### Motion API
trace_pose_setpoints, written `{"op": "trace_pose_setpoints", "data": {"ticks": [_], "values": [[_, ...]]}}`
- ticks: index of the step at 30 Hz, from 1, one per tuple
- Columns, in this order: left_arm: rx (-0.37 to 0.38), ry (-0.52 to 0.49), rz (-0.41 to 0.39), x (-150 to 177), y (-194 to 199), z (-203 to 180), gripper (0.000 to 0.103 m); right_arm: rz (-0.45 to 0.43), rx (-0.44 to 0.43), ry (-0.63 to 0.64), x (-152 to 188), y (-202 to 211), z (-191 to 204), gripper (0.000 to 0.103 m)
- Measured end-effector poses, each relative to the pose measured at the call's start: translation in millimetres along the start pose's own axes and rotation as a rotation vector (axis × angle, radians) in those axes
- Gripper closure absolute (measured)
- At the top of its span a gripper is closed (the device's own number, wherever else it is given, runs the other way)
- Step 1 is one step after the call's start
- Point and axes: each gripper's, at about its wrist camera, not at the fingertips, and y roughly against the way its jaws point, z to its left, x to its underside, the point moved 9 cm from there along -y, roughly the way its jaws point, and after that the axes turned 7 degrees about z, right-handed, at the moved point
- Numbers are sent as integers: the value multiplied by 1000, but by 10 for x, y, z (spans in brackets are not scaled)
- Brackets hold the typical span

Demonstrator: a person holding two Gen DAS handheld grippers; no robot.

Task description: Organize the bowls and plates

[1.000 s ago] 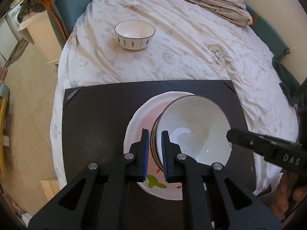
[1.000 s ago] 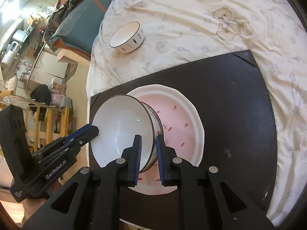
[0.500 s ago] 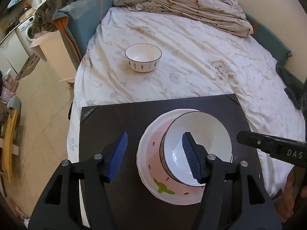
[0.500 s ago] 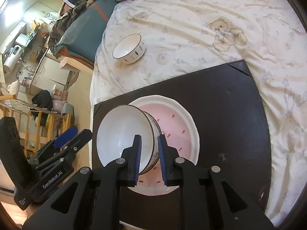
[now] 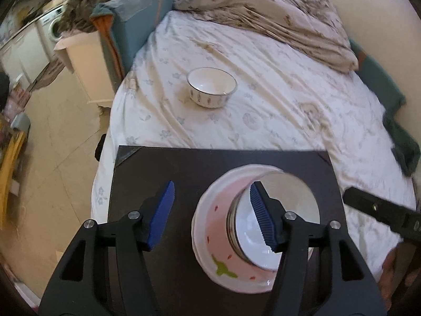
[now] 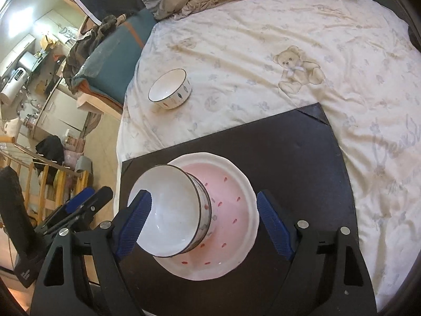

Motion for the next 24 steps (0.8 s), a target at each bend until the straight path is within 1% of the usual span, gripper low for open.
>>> {"op": "trace_pose_setpoints", "data": {"ticks": [3, 6, 9, 15, 19, 24], "values": [[3, 16, -1, -106, -47, 6, 47, 8, -5, 5, -65, -3, 14, 18], [-21, 2, 10, -242, -125, 25, 46, -3, 3, -4, -189, 29, -5, 18], [-32, 7, 55, -362, -251, 82, 46, 0, -6, -20, -290, 33, -32, 18], [-31, 128, 132, -665, -492, 354, 46, 15, 3, -55, -601, -88, -49, 18], [-47, 204, 95, -923, -585, 562, 46, 35, -1, -65, -862, -213, -5, 18], [-80, 219, 90, -1222, -773, 684, 45, 62, 3, -67, -1208, -422, 96, 18]]}}
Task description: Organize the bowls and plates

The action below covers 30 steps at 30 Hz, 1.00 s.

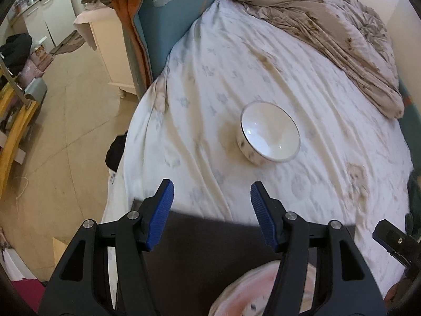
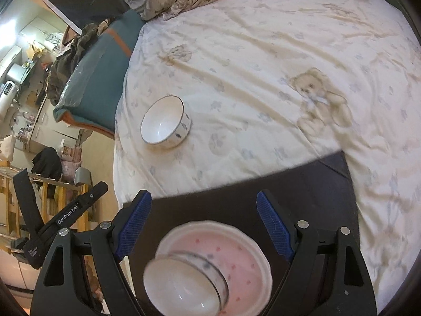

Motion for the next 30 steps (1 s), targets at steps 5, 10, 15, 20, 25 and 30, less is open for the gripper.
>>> {"op": "trace_pose_setpoints", "data": {"ticks": [5, 10, 15, 20, 25, 30], "values": [[-18, -11, 63, -301, -280, -50, 45, 26, 23, 11, -400, -268, 131, 18], [-2, -29, 83, -556, -519, -127, 45, 58, 88, 28, -718, -613, 175, 18], [-6, -84, 99, -744, -827, -287, 45, 101, 57, -19, -966, -1026, 219, 19], [-15, -117, 97, -773, -1073, -379, 45, 180, 75, -48, -1073, -1519, 251, 36], [-25, -147, 162, -683, -1297, -407, 68, 244, 109, -38, -1016, -1858, 253, 62], [42, -126, 230, -596, -1430, -459, 93, 272, 116, -15, -972, -2000, 290, 69]]}}
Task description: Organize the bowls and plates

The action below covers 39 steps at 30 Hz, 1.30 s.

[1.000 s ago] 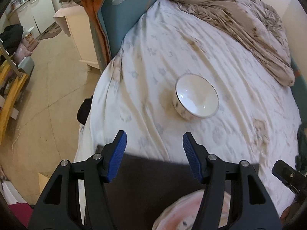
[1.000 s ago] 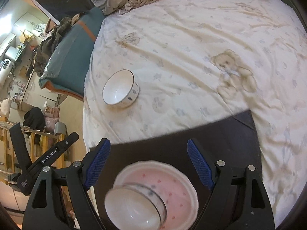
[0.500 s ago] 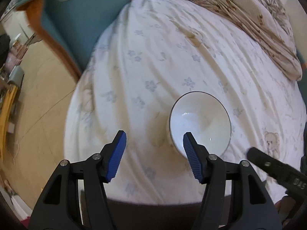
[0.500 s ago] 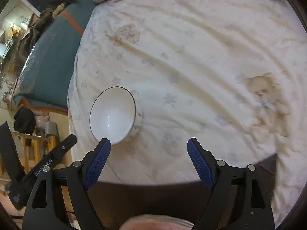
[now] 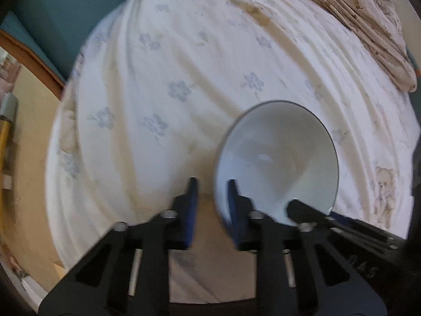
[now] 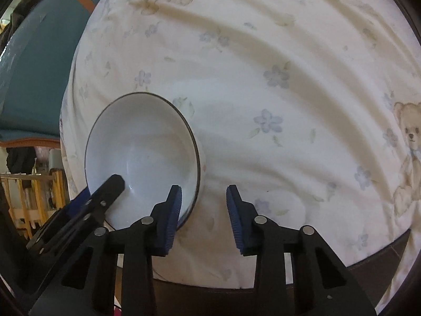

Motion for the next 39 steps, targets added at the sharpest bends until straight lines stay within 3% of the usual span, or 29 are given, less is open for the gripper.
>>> {"op": "trace_pose_setpoints", "data": {"ticks": [4, 6, 23, 39], "values": [[-10, 9, 38, 63, -53, -12, 94, 46, -5, 6, 47, -116, 53, 74], [-7, 11, 38, 77, -26, -10, 94, 51, -6, 11, 70, -150, 84, 86], [-27, -69, -10, 426, 501, -210, 92, -27, -5, 63, 330, 334, 49, 86], [18, -169, -70, 1208, 1256, -479, 90, -77, -75, 92, 1155, 931, 30, 87]]}}
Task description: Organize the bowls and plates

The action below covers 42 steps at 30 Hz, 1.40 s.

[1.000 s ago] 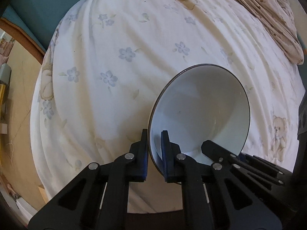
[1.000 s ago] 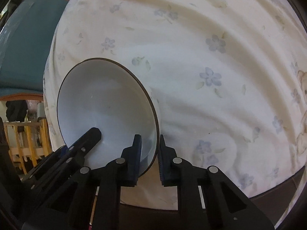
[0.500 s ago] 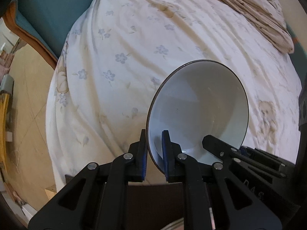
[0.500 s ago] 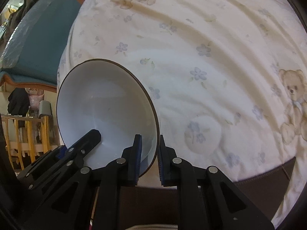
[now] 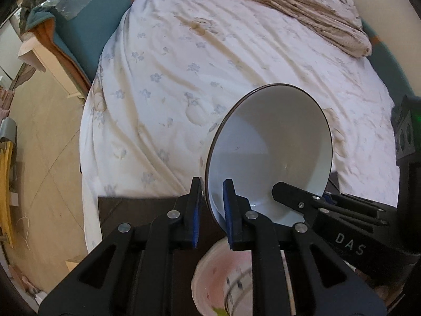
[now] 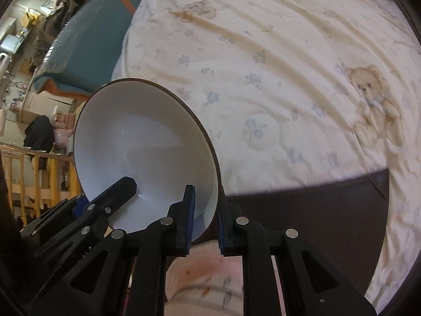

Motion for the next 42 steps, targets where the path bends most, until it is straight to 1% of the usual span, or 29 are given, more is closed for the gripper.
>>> {"op": "trace_pose_setpoints", "data": {"ticks": [4, 8, 15, 16, 18, 20, 24, 28, 30, 32, 37, 39, 42], "values": [[6, -20, -14, 186, 156, -111, 90, -12, -8, 18, 253, 195, 19, 87], [40, -34, -65, 381, 384, -235, 90, -24, -9, 32, 455, 324, 20, 87], [59, -65, -91, 717, 626, -405, 89, -61, -32, 55, 890, 658, -22, 87], [67, -71, -102, 772, 670, -426, 89, -64, -35, 57, 922, 687, -26, 87], [104, -73, -137, 874, 759, -448, 89, -76, -46, 63, 1034, 761, -29, 87], [124, -76, -142, 989, 808, -460, 89, -79, -62, 66, 1130, 808, -37, 87], [122, -76, -115, 1197, 784, -471, 89, -81, -88, 83, 1364, 846, -41, 87], [95, -131, -150, 1315, 831, -552, 89, -91, -95, 94, 1524, 854, -68, 87], [109, -131, -155, 1375, 827, -585, 89, -98, -101, 102, 1597, 858, -83, 87], [107, -129, -157, 1397, 797, -610, 89, -112, -90, 117, 1664, 865, -105, 87], [140, -143, -164, 1432, 734, -650, 89, -171, -88, 113, 1750, 838, -218, 87], [150, -137, -159, 1444, 681, -637, 90, -172, -108, 100, 1764, 795, -273, 87], [165, -115, -138, 1446, 574, -607, 90, -174, -100, 110, 1795, 746, -292, 86]]}}
